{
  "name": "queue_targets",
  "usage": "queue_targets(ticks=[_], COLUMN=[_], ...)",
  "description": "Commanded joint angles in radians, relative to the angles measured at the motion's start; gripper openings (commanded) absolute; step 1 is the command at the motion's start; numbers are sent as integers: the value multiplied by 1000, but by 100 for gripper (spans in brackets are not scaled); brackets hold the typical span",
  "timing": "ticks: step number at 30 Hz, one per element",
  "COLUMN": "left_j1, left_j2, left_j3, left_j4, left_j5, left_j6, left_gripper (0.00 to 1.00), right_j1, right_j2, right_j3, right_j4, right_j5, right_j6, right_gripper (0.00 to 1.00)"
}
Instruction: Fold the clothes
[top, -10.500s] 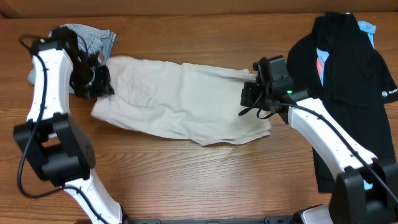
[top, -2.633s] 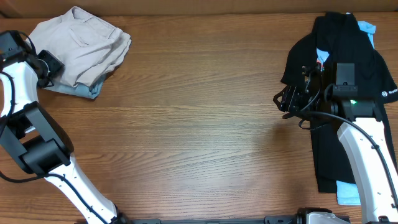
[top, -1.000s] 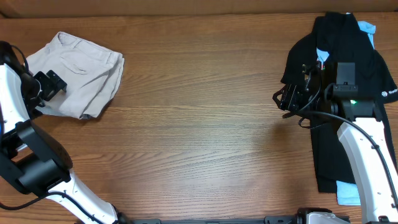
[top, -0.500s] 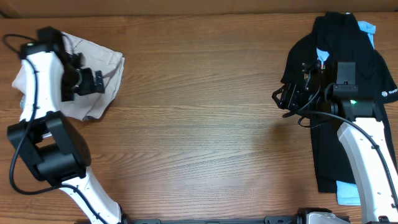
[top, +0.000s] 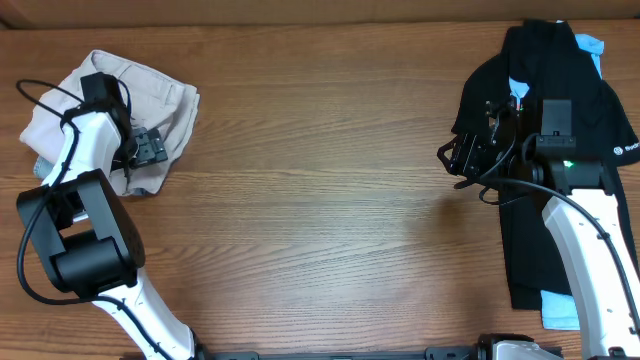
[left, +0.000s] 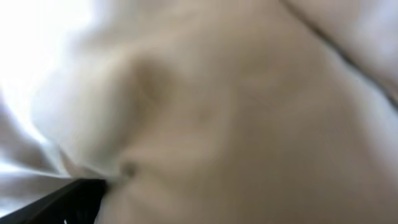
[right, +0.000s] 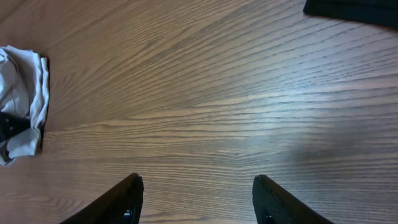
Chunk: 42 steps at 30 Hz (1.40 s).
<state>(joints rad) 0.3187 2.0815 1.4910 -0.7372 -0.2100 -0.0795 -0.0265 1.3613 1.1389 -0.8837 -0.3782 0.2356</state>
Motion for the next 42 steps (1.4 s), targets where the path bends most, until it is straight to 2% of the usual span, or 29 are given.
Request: queue_targets(ticks=[1,4,10,21,25,30,33,36,39,42], left_j1=[14,14,14,13,14,16,27,64,115,171], left_j2=[24,24,24,24,21,-95,-207,-306,-366,-369], left_j3=[-63,-77,-77,-77,-66,43,109,121,119,99], left_j4=[111,220,419,700,723,451,187,21,-114,-180], left_j5=[0,6,27,46,46,50,-20,-23,3,59], left_j6=[-85,-147,-188,-142,-120,-129,-239,-307,-313,-255], left_gripper=[100,100,100,100,100,100,100,100,100,100], right_j1=[-1,-1,-1,-1,-1,-1,-1,-1,-1,-1], right_j2=[-9,-9,-8,48,59,56,56,56,56,56], right_j3=[25,25,25,25,26,26,26,26,26,26], right_j4=[7,13,15,14,30,44,32,29,29,30], right_j5=[-5,-5,-5,-9,-8,-8,-8,-9,-9,-9], right_j6=[3,3,3,3,-1,-2,-5,-8,-9,-9], right_gripper=[60,60,60,60,60,60,60,60,60,61])
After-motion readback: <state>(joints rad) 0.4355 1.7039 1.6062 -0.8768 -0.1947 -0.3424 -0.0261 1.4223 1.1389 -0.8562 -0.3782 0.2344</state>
